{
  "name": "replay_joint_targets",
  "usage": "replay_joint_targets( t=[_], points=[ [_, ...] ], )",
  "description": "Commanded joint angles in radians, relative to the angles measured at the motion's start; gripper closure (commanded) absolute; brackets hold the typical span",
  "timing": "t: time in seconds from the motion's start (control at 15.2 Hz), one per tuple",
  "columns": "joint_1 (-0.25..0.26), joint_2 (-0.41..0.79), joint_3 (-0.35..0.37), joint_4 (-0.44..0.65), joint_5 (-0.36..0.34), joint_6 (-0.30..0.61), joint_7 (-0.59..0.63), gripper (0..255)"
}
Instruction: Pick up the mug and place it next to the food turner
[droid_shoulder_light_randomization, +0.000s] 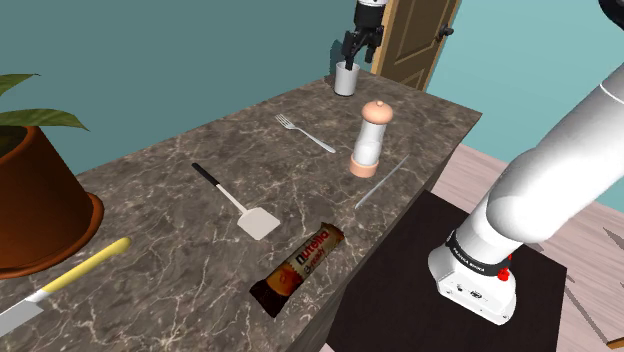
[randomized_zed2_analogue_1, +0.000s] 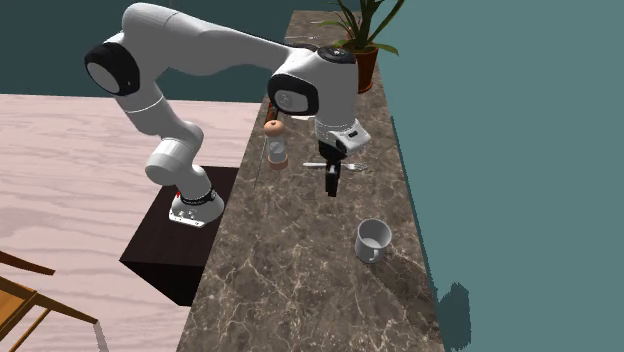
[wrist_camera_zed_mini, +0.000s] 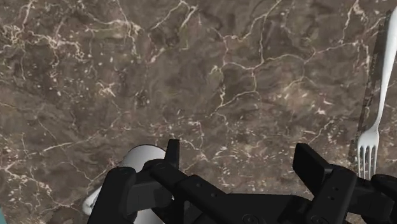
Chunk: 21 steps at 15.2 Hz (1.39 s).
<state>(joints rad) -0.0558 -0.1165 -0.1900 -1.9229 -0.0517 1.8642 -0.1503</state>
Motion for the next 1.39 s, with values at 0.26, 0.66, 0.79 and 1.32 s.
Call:
replay_joint_targets(
  t=[0.26,0.66,0.79,1.32],
  points=[
    [-0.028,0.237,-0.031,0.213,0.036,0.011,-0.079,0],
    [-0.065,0.442,-0.04,0.42,0.073,-0.002,-0.134,0],
    [-0.066,0.446,-0.039,0.398,0.073,0.024,-0.134,0],
    [-0.067,0.457,-0.039,0.353,0.076,0.08,-0.136,0]
  ],
)
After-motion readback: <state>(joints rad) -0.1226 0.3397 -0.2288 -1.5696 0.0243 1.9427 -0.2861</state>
